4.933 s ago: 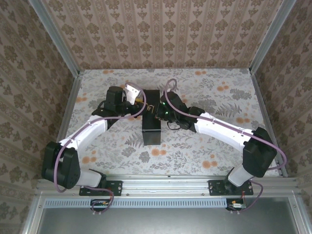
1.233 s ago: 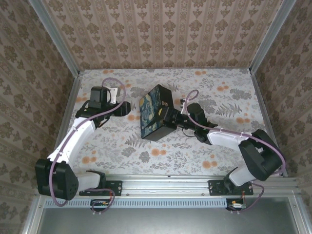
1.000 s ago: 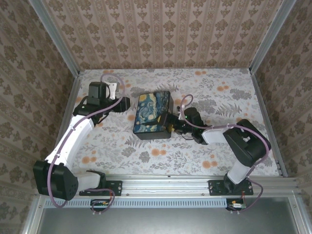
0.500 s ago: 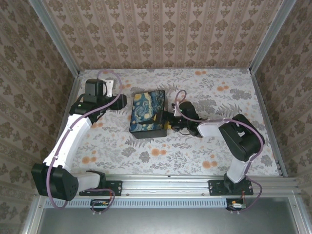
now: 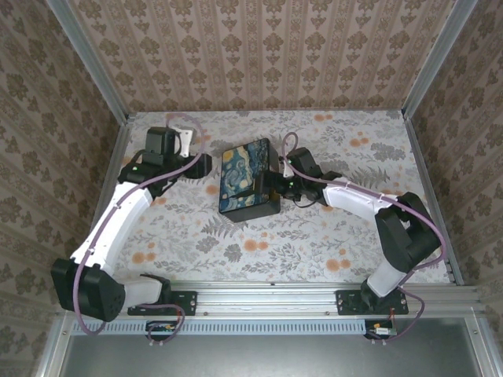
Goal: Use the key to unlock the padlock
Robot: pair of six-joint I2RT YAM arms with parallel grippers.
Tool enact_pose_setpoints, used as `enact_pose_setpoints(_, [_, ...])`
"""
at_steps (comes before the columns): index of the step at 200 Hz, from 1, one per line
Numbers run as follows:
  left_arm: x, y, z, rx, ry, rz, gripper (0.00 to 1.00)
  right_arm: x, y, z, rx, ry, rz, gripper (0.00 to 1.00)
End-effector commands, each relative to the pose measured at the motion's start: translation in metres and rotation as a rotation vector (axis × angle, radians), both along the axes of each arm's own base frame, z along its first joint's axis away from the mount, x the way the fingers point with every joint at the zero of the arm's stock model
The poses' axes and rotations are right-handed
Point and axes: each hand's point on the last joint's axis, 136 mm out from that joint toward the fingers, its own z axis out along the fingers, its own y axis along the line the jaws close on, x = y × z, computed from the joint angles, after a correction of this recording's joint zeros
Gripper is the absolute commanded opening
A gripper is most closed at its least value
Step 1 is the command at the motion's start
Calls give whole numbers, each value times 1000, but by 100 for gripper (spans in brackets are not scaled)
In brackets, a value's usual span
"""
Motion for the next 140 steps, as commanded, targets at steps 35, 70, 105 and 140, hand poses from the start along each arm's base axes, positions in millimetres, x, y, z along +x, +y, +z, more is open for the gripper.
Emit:
enact_pose_setpoints(35, [-7, -40, -29, 30, 64, -100, 64, -3, 2, -13, 153, 25, -9, 100])
enact_pose_setpoints(70, [5, -60, -87, 130, 120, -67, 61, -1, -6, -26, 114, 25, -9, 100])
enact_pose_setpoints(105, [26, -69, -115, 205, 138, -23, 61, -3, -8, -29, 117, 27, -12, 100])
enact_pose_setpoints(140, [33, -66, -137, 260, 179, -14, 61, -4, -26, 16, 87, -94, -6, 100])
